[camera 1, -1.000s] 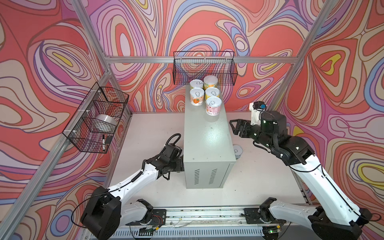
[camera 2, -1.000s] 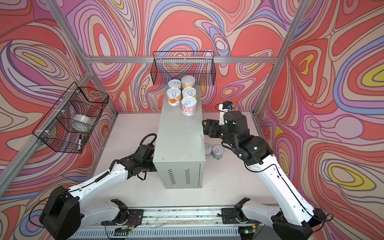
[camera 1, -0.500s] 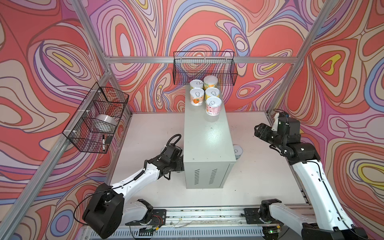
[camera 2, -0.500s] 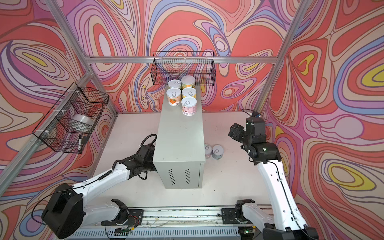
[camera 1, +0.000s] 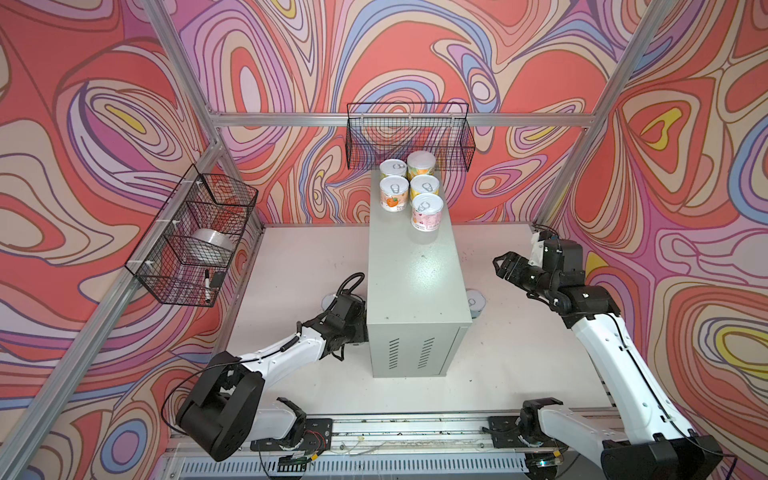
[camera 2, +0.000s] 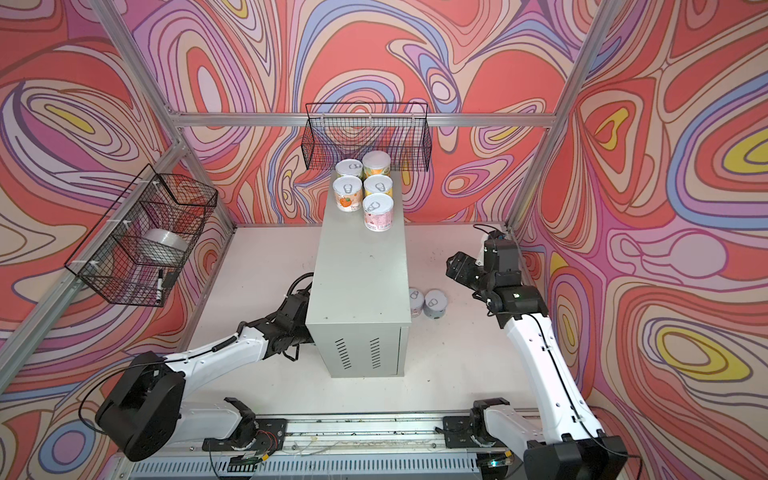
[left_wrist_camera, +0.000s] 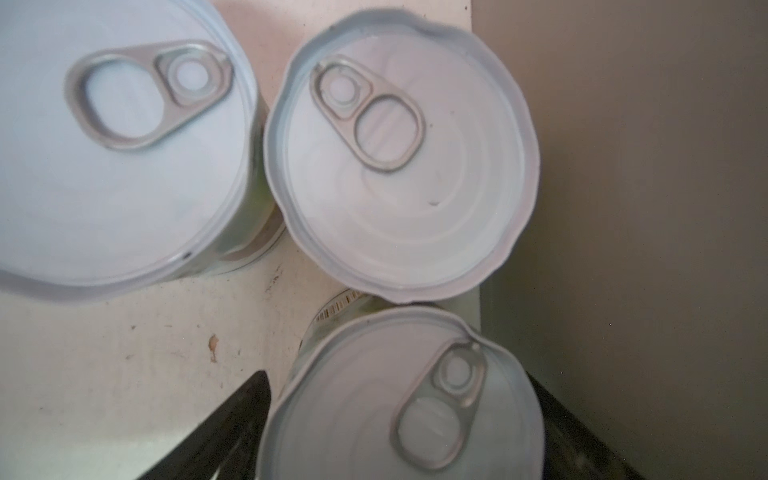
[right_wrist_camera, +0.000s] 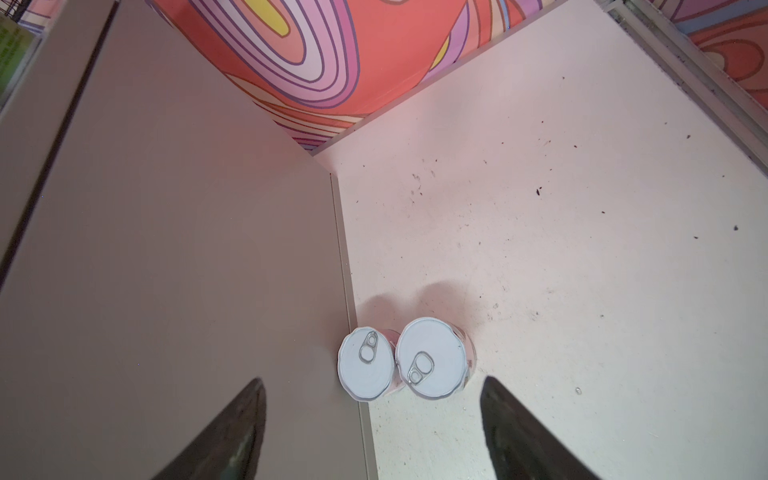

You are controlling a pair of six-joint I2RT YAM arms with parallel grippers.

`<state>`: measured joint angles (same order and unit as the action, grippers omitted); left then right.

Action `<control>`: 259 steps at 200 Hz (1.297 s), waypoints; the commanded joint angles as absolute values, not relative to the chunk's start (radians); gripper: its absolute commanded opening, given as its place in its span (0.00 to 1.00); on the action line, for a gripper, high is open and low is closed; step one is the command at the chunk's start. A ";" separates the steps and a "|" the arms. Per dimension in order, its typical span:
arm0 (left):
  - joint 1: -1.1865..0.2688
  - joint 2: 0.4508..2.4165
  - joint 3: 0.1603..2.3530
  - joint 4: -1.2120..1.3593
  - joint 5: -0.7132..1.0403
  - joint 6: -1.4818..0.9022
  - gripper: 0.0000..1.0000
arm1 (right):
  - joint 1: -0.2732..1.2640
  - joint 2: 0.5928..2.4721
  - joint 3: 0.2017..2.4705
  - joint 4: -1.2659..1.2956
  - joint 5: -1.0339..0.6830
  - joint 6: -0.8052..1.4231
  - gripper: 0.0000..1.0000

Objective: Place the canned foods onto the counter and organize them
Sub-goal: 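Lower the left gripper onto a white-lidded floor can while the right gripper descends, then close the left gripper on the can and lift it off the floor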

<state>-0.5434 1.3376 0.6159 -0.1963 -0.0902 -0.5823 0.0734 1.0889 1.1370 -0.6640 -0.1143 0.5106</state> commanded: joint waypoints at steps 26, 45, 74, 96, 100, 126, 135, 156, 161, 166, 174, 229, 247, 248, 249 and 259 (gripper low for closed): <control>-0.544 1.355 0.570 -0.158 -0.174 -0.612 0.89 | 0.070 1.092 1.119 -0.628 -0.130 0.512 0.82; -0.543 1.358 0.565 -0.152 -0.181 -0.610 0.89 | 0.070 1.092 1.119 -0.626 -0.132 0.511 0.82; -0.543 1.373 0.563 -0.144 -0.186 -0.613 0.89 | 0.070 1.095 1.114 -0.621 -0.135 0.509 0.82; -0.543 1.378 0.562 -0.144 -0.197 -0.613 0.88 | 0.071 1.092 1.112 -0.621 -0.135 0.506 0.82; -0.543 1.378 0.561 -0.144 -0.198 -0.614 0.88 | 0.069 1.092 1.113 -0.621 -0.134 0.505 0.82; -0.543 1.377 0.561 -0.152 -0.204 -0.617 0.84 | 0.071 1.096 1.112 -0.620 -0.133 0.497 0.82; -0.543 1.375 0.560 -0.158 -0.206 -0.619 0.79 | 0.070 1.099 1.112 -0.619 -0.135 0.497 0.82; -0.545 1.363 0.557 -0.172 -0.212 -0.624 0.70 | 0.070 1.101 1.105 -0.611 -0.137 0.496 0.82; -0.545 1.360 0.555 -0.176 -0.213 -0.623 0.67 | 0.070 1.101 1.102 -0.610 -0.137 0.495 0.82; -0.545 1.358 0.555 -0.179 -0.212 -0.623 0.64 | 0.070 1.103 1.101 -0.608 -0.138 0.495 0.82; -0.545 1.358 0.559 -0.185 -0.209 -0.617 0.59 | 0.069 1.106 1.099 -0.606 -0.141 0.493 0.81; -0.545 1.382 0.647 -0.305 -0.193 -0.594 0.00 | 0.071 1.127 1.075 -0.574 -0.158 0.499 0.81; -0.545 1.351 0.671 -0.350 -0.170 -0.596 0.00 | 0.070 1.131 1.070 -0.569 -0.159 0.498 0.81; -0.545 1.350 0.673 -0.353 -0.169 -0.596 0.00 | 0.070 1.131 1.070 -0.569 -0.159 0.498 0.81; -0.545 1.347 0.674 -0.358 -0.167 -0.596 0.00 | 0.070 1.131 1.069 -0.568 -0.160 0.498 0.81; -0.546 1.318 0.697 -0.401 -0.152 -0.593 0.00 | 0.069 1.128 1.063 -0.565 -0.162 0.499 0.81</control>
<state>-0.5442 1.3701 0.6353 -0.2760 -0.1822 -0.5949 0.0731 1.1286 1.0805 -0.5919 -0.1509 0.5068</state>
